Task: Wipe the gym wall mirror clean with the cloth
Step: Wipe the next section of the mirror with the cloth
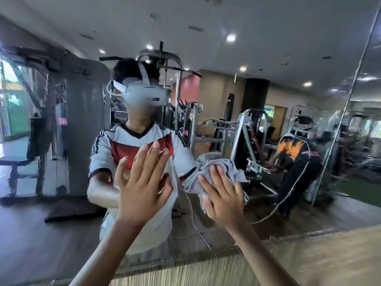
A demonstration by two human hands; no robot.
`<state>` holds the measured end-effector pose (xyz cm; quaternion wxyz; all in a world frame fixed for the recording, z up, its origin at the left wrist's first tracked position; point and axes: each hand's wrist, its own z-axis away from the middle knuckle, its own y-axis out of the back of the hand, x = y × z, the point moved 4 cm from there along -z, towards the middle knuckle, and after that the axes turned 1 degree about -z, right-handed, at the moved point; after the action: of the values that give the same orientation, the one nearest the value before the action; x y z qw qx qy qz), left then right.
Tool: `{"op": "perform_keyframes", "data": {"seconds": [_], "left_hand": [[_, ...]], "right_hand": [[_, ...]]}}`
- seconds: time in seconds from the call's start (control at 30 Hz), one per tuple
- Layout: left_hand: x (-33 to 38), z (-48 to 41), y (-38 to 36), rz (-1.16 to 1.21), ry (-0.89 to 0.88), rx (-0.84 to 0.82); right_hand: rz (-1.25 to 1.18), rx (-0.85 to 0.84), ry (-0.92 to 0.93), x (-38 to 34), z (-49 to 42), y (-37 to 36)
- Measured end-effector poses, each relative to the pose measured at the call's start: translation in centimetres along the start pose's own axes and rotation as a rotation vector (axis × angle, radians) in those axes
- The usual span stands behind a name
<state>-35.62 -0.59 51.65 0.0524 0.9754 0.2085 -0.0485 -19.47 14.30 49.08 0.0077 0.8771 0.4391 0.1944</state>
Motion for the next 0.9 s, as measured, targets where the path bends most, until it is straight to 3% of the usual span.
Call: {"op": "perform_keyframes", "data": {"seconds": [0.03, 0.13, 0.2, 0.37, 0.57, 0.63, 0.8, 0.9], "left_hand": [[-0.3, -0.7, 0.3, -0.017, -0.006, -0.001], [-1.1, -4.0, 1.1, -0.069, -0.043, 0.011], [-1.3, -6.3, 1.3, -0.062, -0.067, 0.017], [-1.7, -10.9, 1.5, -0.081, -0.076, 0.052], [-2.5, -11.9, 2.2, -0.088, -0.062, 0.047], [-3.1, -11.7, 2.5, -0.094, -0.055, 0.018], [-4.0, -13.7, 3.6, -0.121, -0.072, -0.031], [-4.5, -16.2, 3.5, -0.137, -0.064, -0.037]], "right_hand": [[-0.01, 0.016, -0.055, 1.6, 0.3, 0.2], [0.001, 0.139, -0.509, 7.1, -4.1, 0.9], [0.018, 0.189, -0.638, 8.2, -9.3, 1.8], [0.009, 0.163, -0.4, 4.3, -15.7, 1.8], [0.064, 0.034, 0.136, 2.3, -8.4, 1.2], [0.073, 0.02, 0.08, 5.2, -7.0, 1.6], [0.057, 0.12, -0.439, 11.7, -14.7, 2.5], [0.051, 0.15, -0.436, 10.3, -21.3, 3.1]]}}
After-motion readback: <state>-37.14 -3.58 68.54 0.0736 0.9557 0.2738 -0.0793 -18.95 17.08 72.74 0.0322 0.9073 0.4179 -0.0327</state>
